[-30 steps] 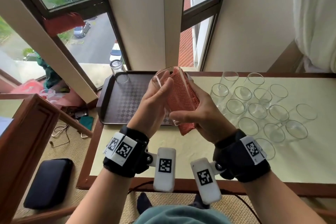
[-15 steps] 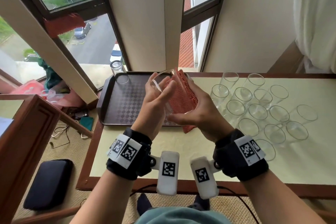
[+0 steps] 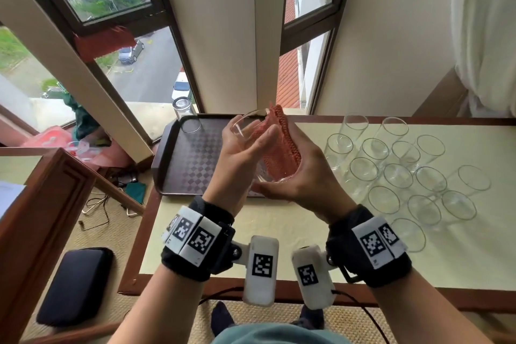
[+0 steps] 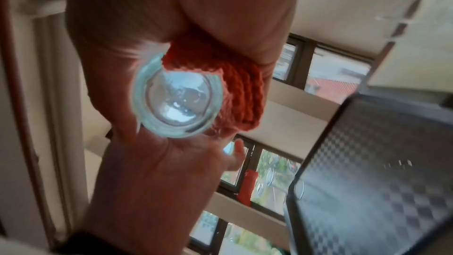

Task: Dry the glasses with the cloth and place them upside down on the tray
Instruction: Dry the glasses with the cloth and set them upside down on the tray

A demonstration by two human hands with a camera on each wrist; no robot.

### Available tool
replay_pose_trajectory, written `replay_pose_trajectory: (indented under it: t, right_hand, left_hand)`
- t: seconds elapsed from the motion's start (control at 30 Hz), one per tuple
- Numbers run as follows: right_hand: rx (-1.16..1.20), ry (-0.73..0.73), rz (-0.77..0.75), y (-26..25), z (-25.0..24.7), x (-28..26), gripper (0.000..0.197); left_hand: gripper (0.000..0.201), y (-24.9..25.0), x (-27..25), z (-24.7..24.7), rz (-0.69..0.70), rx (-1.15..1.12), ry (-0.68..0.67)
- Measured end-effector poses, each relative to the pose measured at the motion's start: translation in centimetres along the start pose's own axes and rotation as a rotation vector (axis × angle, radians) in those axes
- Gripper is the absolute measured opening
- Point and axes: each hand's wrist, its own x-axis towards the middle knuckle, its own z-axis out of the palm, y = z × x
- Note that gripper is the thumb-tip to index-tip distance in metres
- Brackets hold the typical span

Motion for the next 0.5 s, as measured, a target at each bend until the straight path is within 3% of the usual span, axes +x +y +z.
replay_pose_trajectory:
  t: [0.07,0.1,0.2,0.33,0.43,0.5]
  right_hand:
    - [0.193,-0.043,0.064,-0.2,-0.1,-0.2,0.098]
    - [0.284,-0.062,0.094,-0.3,-0.1,-0.3,0.093]
    - [0.404,-0.078,0.147,-0.5,-0.2,-0.3,0.086]
    - [0.124,0.023,0.077,-0.6,-0.6,0.1,0.086]
    - [-0.173,0.054,-0.037,0.0,-0.1,0.3,0.103]
    - [-0.218,0.051,-0.055,0.1,0.1,0.4,0.109]
  left_hand:
    - [0.043,0.1,-0.3,0.2,0.027,-0.037,-0.064]
    - [0.046,0.3,-0.6,0.1,0.019,-0.071,-0.114]
    - [0.081,0.5,-0.6,-0.4,-0.02,-0.1,-0.204]
    - [0.106,0.4,-0.1,-0.9,-0.064,-0.078,-0.133]
    - [0.1,0.4,0.2,-0.8,-0.052,-0.05,-0.107]
    - [0.098,0.3,0.1,-0.3,-0.04,-0.02,-0.082]
